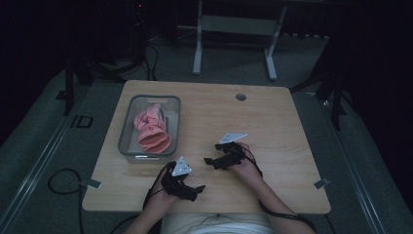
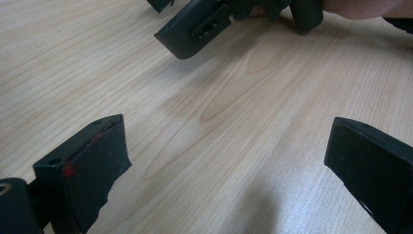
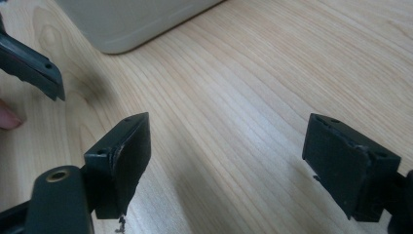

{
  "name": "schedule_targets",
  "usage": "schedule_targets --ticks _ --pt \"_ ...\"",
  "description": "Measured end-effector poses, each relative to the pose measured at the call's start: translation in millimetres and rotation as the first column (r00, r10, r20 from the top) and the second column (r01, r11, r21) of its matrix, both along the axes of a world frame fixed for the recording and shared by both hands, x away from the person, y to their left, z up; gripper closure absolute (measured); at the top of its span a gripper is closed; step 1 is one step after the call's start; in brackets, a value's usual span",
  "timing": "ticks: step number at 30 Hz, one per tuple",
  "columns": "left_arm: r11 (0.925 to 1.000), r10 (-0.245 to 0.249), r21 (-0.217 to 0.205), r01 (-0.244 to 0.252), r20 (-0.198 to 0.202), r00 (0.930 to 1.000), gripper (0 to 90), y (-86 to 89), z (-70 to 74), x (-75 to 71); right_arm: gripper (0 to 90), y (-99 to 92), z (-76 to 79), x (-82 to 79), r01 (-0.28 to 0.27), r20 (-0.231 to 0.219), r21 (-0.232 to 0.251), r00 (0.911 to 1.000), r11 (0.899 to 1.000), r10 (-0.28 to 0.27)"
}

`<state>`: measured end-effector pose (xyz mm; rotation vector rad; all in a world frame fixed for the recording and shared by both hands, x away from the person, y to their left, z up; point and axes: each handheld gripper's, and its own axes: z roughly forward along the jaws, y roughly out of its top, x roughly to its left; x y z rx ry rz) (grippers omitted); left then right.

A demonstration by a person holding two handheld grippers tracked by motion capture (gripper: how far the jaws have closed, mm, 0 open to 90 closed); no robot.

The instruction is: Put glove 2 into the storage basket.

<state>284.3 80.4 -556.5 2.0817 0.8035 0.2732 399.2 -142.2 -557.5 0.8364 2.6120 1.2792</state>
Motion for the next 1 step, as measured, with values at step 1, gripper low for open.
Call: schedule_targets --ticks 1 --pt "1.0000 0.000 0.000 0.000 0.000 1.0000 1.9 0.0 0.0 0.0 17.8 0.0 0.0 0.0 0.000 0.000 0.000 1.0000 1.000 0.000"
